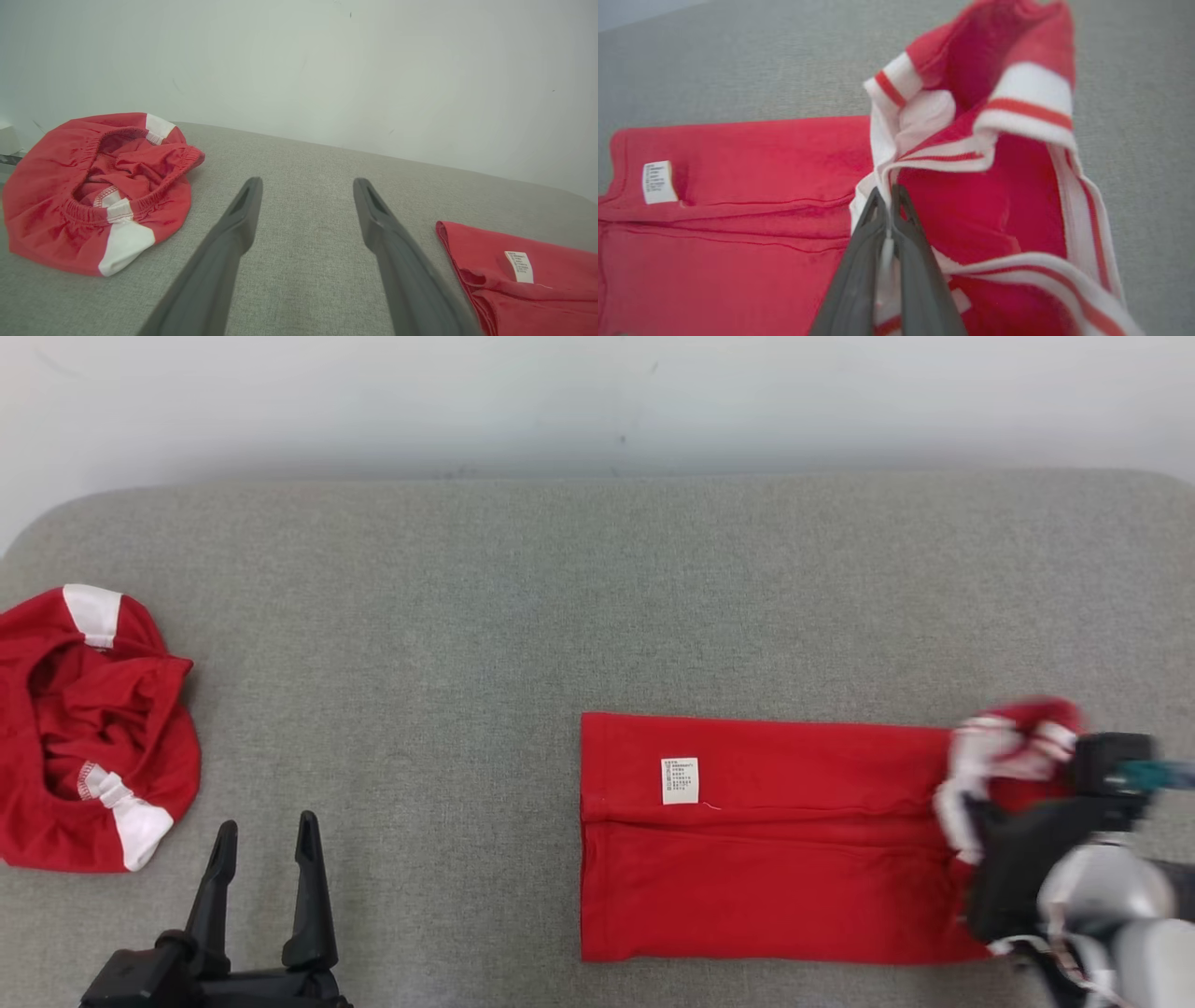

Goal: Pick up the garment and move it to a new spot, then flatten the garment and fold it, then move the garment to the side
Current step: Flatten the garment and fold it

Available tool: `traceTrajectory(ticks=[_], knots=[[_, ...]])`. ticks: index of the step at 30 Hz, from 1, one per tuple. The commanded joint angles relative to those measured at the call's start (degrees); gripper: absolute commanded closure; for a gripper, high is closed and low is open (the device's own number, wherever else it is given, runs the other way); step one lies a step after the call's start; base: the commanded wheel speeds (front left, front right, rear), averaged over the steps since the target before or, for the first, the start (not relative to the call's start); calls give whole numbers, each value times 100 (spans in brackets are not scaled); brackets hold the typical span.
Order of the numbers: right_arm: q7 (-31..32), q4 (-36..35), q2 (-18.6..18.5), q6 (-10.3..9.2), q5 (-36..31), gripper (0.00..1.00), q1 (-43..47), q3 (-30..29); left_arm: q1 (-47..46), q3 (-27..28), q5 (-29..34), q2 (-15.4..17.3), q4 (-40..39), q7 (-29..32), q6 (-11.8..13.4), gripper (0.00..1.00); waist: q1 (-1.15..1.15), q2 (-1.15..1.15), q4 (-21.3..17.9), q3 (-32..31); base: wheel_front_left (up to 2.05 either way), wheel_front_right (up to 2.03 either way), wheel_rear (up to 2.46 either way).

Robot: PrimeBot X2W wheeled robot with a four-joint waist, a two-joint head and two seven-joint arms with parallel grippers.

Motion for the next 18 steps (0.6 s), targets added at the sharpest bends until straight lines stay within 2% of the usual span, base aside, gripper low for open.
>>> traceTrajectory(ticks=[1, 8, 18], knots=[[45, -60, 48, -15, 67, 100, 48, 234, 53, -11, 18, -2, 23, -3, -22, 0, 0, 0, 15, -54, 0, 0, 0], [275, 171, 142, -15, 395, 100, -305, 1510, -17, -84, -19, -3, 112, -3, -26, 0, 0, 0, 105, -142, 0, 0, 0], [61, 1241, 303, -15, 706, 100, -1084, 2448, -126, -200, -127, -3, 135, -3, 32, 0, 0, 0, 362, -43, 0, 0, 0]])
